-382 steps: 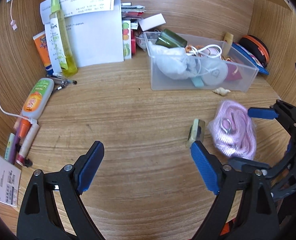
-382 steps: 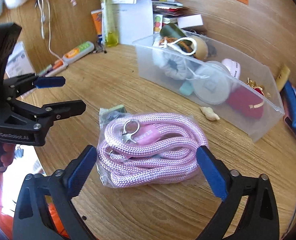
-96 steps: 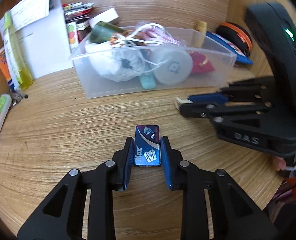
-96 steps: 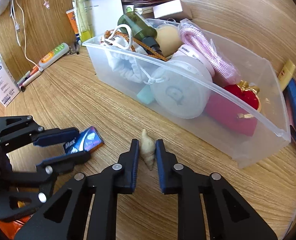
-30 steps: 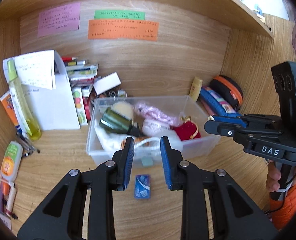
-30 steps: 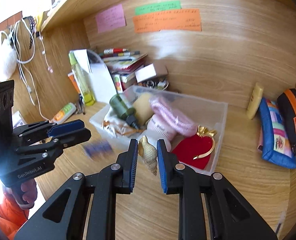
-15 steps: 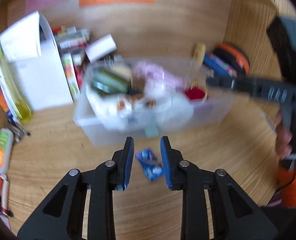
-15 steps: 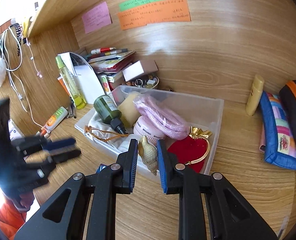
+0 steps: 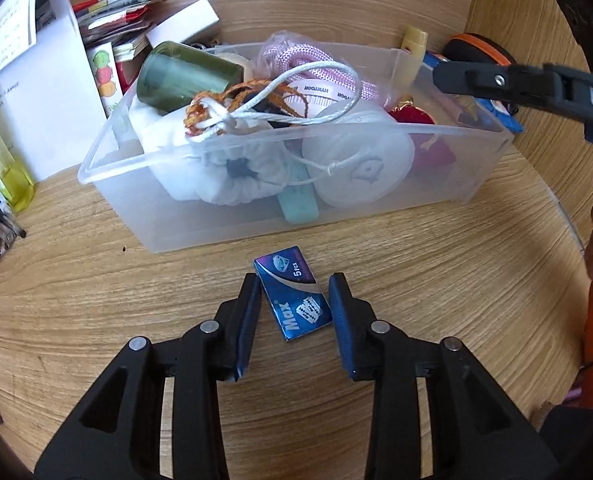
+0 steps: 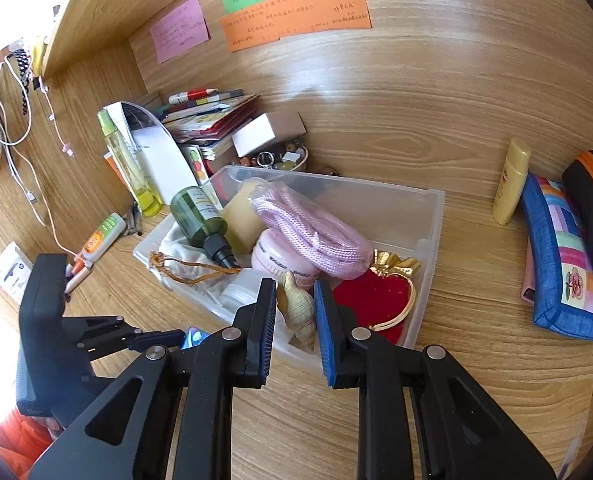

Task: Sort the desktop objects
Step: 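Carry the blue card and seashell into the clear box and release both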

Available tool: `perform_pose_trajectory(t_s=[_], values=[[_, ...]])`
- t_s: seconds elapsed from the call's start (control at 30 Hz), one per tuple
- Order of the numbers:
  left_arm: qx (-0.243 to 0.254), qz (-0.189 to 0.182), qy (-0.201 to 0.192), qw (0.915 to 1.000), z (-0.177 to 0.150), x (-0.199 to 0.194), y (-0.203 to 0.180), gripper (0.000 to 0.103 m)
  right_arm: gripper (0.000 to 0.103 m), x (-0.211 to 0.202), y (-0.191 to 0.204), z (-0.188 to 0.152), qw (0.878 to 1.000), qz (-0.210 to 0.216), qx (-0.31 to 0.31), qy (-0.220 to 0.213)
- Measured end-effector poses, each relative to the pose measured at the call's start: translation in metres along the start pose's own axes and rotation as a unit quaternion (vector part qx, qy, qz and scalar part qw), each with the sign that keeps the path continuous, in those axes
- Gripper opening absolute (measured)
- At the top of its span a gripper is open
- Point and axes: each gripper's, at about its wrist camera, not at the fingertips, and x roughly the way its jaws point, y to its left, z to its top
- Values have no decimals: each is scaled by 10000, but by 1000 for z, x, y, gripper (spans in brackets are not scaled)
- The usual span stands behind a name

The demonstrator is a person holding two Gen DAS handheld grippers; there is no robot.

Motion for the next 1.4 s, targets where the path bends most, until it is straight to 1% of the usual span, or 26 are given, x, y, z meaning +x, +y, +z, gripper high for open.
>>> perform_pose_trajectory(t_s=[0.07,0.13,0.2,0.3,0.4,0.53,0.67,0.83,0.93,1.07,1.1,1.17,1.23,1.27,1.33,1.4], values=[[50,93,-32,9999,-1,1,-2,32,18,3,-3,2,10000,-17,31,24],[0,203,-68,9998,0,2,-1,26,18,6,-6,4,10000,-25,72,38],[-138,123,-82,9998,0,1,3,26,18,8,-9,5,9999,-25,101,50],[-302,135,-116,9994,-4,-1,10,26,18,12,-11,5,9999,15,147,73],[-468,63,-187,9987,-9,-8,15,26,18,12,-12,5,9998,66,154,61],[-637,-17,-344,9974,-17,-27,17,26,18,13,-11,5,9999,66,103,76],[-614,-130,-547,9965,-17,-50,11,26,18,14,-11,4,9999,63,97,93],[-387,-204,-945,9946,-1,-77,-8,26,18,12,-10,4,9999,-71,91,42],[-276,-278,-1076,9934,14,-83,-16,26,17,8,-7,3,9996,-269,14,-50],[-138,-338,-1191,9922,37,-83,-25,26,18,3,-3,1,9975,-666,-179,-122],[-112,-359,-1194,9921,41,-82,-27,26,19,1,-2,0,9967,-770,-231,-141],[-76,-436,-1166,9922,54,-75,-31,26,26,-3,-1,-2,9946,-968,-321,-187],[-8,-455,-1115,9927,62,-68,-36,26,42,-8,-2,-3,9925,-1134,-377,-249],[47,-454,-1085,9930,65,-64,-39,26,46,-11,-2,-4,9910,-1232,-420,-306],[145,-481,-1009,9936,71,-54,-45,26,58,-18,-3,-6,9883,-1384,-485,-412],[203,-493,-937,9942,76,-44,-50,26,63,-25,-5,-7,9863,-1487,-505,-496]])
